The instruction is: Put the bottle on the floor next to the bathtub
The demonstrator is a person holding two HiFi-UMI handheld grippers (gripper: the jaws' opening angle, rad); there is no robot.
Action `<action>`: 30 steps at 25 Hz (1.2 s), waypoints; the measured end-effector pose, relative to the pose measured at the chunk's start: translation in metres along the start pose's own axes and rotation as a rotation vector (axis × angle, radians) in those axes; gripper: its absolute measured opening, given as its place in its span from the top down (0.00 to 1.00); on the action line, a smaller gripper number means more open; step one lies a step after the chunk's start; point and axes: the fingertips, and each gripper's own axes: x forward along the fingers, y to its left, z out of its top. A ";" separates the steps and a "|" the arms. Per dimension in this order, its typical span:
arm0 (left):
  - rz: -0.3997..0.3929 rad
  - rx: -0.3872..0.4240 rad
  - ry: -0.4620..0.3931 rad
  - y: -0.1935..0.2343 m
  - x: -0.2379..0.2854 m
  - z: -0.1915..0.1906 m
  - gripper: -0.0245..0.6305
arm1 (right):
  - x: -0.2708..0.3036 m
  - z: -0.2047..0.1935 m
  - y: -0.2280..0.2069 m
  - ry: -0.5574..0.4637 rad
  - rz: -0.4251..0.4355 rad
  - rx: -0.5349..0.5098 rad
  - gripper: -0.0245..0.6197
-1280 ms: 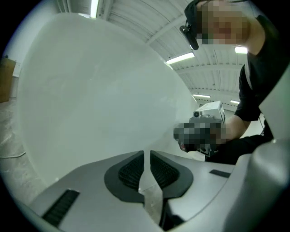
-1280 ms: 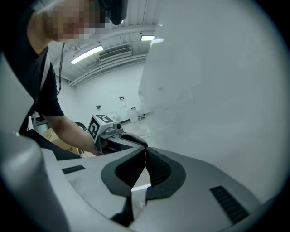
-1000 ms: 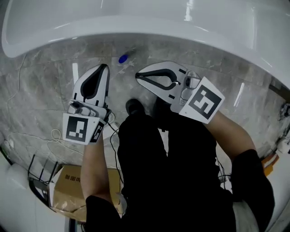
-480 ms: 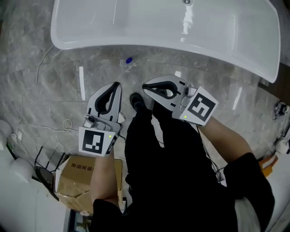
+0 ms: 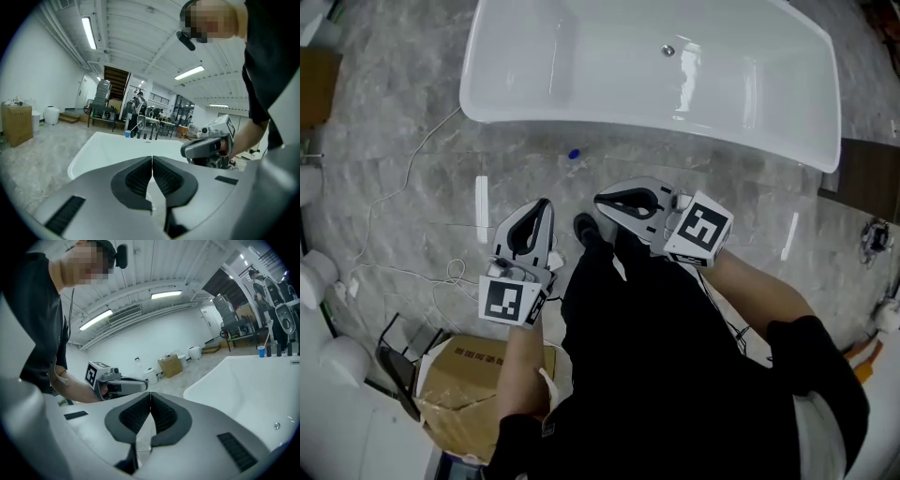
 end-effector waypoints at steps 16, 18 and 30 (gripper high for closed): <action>-0.014 0.113 -0.085 -0.081 -0.114 0.111 0.93 | -0.068 0.042 0.118 -0.034 -0.015 -0.088 0.92; -0.018 0.069 -0.101 -0.093 -0.124 0.126 0.93 | -0.070 0.056 0.128 -0.055 -0.025 -0.093 0.92; -0.040 0.021 -0.129 -0.116 -0.166 0.170 0.93 | -0.097 0.112 0.164 -0.127 -0.140 -0.100 0.92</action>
